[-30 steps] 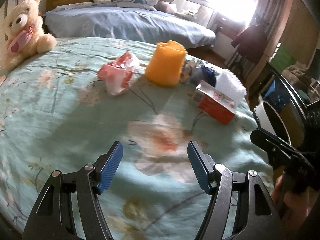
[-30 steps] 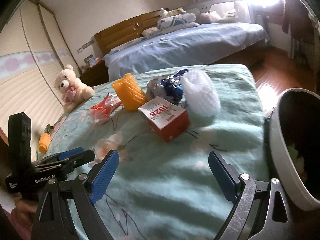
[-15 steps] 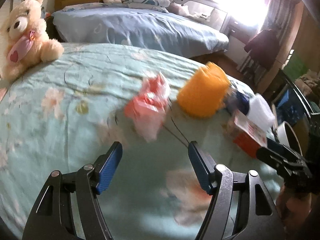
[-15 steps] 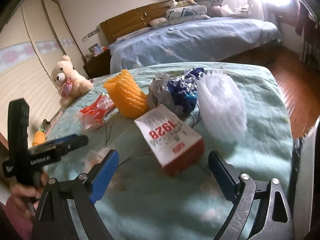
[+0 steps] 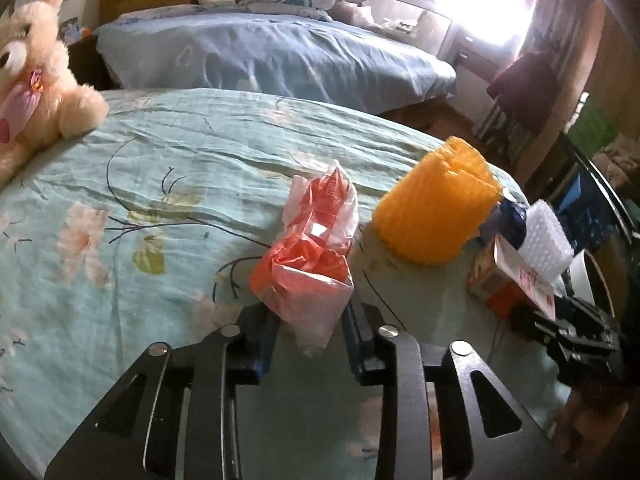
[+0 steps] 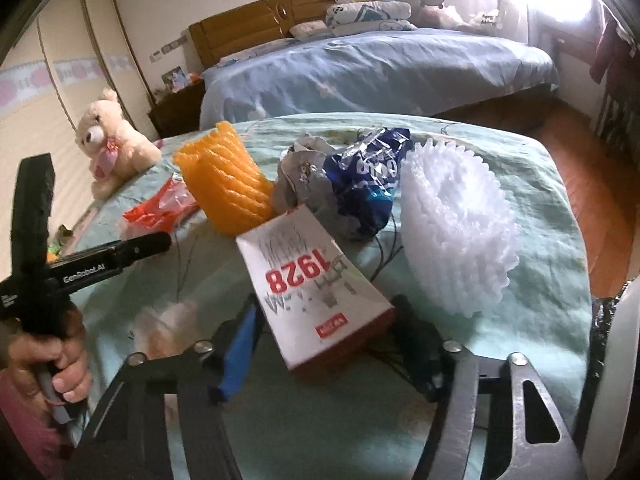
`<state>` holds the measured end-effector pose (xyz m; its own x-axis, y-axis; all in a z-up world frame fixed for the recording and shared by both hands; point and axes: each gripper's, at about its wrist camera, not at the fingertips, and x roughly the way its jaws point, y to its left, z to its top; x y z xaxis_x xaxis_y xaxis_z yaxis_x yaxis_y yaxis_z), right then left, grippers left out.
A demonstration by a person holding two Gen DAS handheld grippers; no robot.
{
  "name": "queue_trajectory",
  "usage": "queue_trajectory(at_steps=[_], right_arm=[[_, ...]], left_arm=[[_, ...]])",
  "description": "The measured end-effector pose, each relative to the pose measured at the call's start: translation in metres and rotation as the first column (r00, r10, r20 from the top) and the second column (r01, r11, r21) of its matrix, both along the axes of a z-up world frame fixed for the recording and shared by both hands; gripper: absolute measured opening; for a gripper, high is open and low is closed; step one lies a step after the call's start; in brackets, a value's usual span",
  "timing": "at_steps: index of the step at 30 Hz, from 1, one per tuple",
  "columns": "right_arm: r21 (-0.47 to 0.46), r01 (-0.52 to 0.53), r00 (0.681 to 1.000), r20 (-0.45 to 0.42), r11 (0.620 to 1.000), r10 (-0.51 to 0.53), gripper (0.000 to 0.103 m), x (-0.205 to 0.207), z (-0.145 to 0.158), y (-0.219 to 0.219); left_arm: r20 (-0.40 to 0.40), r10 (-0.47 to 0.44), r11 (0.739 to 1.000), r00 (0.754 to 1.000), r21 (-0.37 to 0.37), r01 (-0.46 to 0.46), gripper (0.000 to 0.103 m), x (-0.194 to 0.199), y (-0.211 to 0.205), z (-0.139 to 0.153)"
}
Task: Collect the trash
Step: 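Grasp the pink-red plastic bag with the left gripper while the right gripper grasps the red-and-white box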
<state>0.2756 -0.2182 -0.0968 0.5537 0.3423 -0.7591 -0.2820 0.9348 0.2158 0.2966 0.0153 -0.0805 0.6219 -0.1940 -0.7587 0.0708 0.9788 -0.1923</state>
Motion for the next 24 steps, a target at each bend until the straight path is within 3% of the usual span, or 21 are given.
queue_trajectory(at_steps=[11,24], right_arm=[[0.048,0.045,0.999,0.028,0.998,-0.047,0.056,-0.043,0.012,-0.016],[0.091,0.125,0.991,0.041,0.988,-0.129,0.056,-0.094,0.024,-0.049]], left_arm=[[0.006,-0.033,0.998,0.999,-0.047,0.033,0.025,-0.062,-0.014,0.007],[0.025,-0.157,0.982,0.987,-0.099,0.158,0.025,-0.105,-0.061,0.022]])
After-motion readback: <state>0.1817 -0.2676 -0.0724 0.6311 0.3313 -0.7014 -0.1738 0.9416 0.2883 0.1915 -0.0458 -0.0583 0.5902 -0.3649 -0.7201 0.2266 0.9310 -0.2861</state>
